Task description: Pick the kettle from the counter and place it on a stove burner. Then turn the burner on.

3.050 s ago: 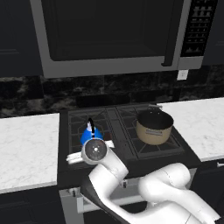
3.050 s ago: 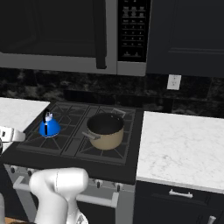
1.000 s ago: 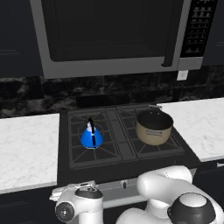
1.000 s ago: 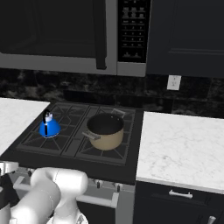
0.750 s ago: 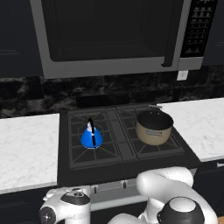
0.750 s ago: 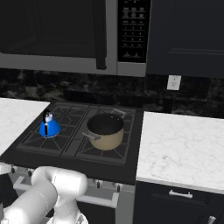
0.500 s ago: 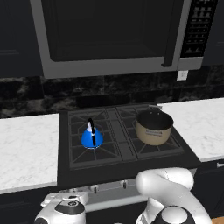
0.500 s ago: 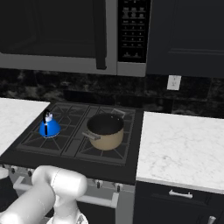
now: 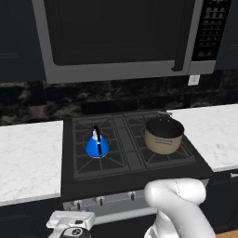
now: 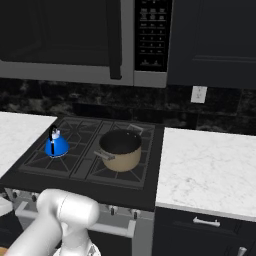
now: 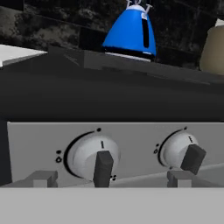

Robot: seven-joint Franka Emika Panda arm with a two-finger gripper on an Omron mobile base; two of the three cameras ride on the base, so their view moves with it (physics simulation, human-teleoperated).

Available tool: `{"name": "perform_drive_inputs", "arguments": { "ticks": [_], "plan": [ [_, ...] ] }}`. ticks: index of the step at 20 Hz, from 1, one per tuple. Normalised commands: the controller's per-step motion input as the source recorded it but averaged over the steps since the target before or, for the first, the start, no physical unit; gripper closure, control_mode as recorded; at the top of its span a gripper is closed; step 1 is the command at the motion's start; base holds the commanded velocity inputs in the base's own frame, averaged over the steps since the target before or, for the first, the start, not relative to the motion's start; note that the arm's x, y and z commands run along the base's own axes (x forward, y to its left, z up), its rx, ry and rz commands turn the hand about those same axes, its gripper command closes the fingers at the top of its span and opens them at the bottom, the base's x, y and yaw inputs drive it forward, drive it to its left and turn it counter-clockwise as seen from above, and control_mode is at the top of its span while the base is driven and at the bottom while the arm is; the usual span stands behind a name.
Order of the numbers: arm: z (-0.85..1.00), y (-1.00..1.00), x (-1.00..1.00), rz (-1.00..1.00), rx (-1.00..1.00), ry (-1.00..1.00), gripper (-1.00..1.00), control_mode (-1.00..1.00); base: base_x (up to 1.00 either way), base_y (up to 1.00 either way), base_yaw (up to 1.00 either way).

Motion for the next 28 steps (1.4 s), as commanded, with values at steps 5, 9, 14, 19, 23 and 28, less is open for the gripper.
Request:
{"name": "perform_drive_inputs", "arguments": {
  "ticks": [5,9,14,19,23,28],
  "plan": [
    [-0.08,-0.02,0.29,0.06,0.00,0.00,-1.00,-1.00,0.00,0.00,0.00],
    [-0.06,-0.06,0.14,0.10,0.00,0.00,-1.00,-1.00,0.00,0.00,0.00],
    [-0.26,-0.06,0.02,0.13,0.00,0.00,-1.00,-1.00,0.00,0.00,0.00],
    [-0.34,-0.13,0.10,0.14,0.00,0.00,-1.00,-1.00,0.00,0.00,0.00],
    [-0.02,-0.10,0.03,0.10,0.00,0.00,-1.00,-1.00,0.00,0.00,0.00],
    [0.00,0.01,0.09,0.02,0.01,-0.01,-1.00,-1.00,0.00,0.00,0.00]
  ]
}}
